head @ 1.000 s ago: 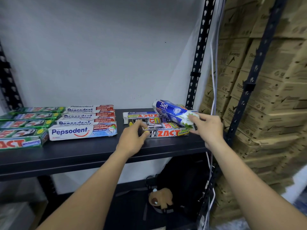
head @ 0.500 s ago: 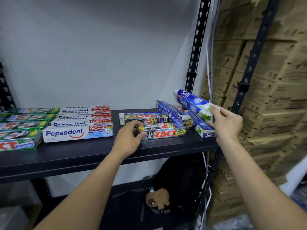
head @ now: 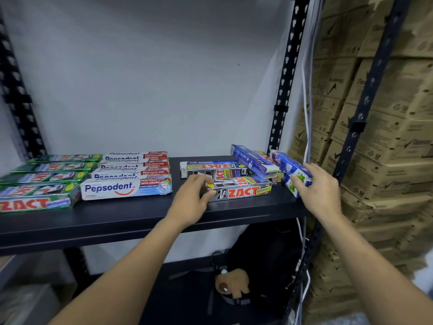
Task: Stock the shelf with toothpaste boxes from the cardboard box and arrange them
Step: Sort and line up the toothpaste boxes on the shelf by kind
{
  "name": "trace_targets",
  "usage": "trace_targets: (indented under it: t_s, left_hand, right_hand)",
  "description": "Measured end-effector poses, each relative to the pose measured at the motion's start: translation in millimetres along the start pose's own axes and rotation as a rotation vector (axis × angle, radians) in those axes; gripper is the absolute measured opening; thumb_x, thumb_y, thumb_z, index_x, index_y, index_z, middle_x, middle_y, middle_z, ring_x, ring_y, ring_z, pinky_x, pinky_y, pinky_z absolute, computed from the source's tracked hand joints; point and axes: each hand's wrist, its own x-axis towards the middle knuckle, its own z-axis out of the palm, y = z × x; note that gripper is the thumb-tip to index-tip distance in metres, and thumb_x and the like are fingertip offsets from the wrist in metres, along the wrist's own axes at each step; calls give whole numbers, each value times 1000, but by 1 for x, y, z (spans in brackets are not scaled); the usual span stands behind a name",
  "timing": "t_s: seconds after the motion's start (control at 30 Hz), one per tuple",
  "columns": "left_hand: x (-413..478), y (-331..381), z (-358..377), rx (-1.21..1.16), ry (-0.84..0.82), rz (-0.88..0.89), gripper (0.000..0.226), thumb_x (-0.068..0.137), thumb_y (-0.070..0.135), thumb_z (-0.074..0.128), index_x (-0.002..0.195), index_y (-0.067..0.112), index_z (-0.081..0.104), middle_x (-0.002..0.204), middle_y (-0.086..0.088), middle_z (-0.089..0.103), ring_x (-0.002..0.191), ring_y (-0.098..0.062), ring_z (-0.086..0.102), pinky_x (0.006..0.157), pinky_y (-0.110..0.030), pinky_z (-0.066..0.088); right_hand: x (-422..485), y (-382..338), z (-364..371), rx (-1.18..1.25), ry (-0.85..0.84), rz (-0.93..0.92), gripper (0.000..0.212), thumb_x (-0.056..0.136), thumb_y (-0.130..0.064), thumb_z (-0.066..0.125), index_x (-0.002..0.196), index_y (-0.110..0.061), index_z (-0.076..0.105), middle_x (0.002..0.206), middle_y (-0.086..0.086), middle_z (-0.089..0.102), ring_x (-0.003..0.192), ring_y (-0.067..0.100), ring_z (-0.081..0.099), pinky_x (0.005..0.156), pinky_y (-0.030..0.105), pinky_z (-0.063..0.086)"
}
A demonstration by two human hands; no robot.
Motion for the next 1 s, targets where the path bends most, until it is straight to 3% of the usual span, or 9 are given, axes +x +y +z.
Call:
trace_targets:
  t_s: [0.1, 0.2, 0.3, 0.57, 0.8, 0.9, 1.0]
  left_hand:
    - [-4, 0, -4, 57, -10, 25, 28, 97, 28, 59, 124, 25, 54, 130, 6, 50, 104, -6, 54, 92, -28, 48]
    - [-8, -2, -10, 79, -11, 31, 27, 98, 28, 58, 125, 25, 53, 129, 6, 49, 104, -6, 54, 93, -28, 49]
    - [-13, -5, -16, 119, -17, 49, 27, 99, 29, 56, 125, 25, 52, 131, 6, 49, 106, -6, 54, 93, -29, 49]
    - [-22, -14, -32, 328, -6, 141, 32, 100, 36, 50, 129, 23, 52, 134, 6, 50, 113, -14, 48, 96, -35, 45]
    - [-24, -19, -36, 385, 4, 173, 32, 100, 37, 49, 128, 23, 53, 133, 6, 53, 107, -14, 48, 93, -36, 44]
    - [-24, -18, -36, 356, -1, 161, 30, 100, 37, 50, 127, 24, 53, 133, 7, 52, 109, -14, 48, 94, -37, 44]
    - [-24, -18, -40, 342, -13, 152, 29, 99, 37, 51, 126, 26, 52, 132, 7, 53, 110, -13, 49, 94, -39, 45]
  right_hand:
    - [-2, -14, 2, -148, 55, -131, 48, 89, -38, 66, 132, -17, 61, 141, 7, 54, 126, 31, 46, 106, 49, 36]
    - [-4, -34, 7, -137, 58, -279, 43, 90, -35, 66, 129, -17, 64, 138, 4, 57, 124, 28, 46, 105, 47, 34]
    - [-3, -53, 15, -128, -70, -330, 41, 93, -36, 60, 130, -18, 63, 139, 3, 57, 125, 26, 47, 105, 46, 38]
    - [18, -74, 30, -217, -399, -159, 49, 97, -38, 54, 143, -21, 48, 145, 10, 49, 126, 38, 49, 102, 48, 45]
    - [15, -74, 34, -93, -311, -119, 41, 95, -23, 59, 135, -15, 59, 131, 14, 62, 114, 40, 57, 104, 48, 42]
    - [6, -69, 30, 30, -291, -33, 53, 87, -26, 66, 138, -15, 57, 129, 12, 64, 118, 39, 55, 101, 44, 47]
    - [-1, -64, 22, 40, -418, 58, 69, 81, -28, 71, 145, -18, 47, 128, 13, 63, 114, 33, 57, 95, 38, 50]
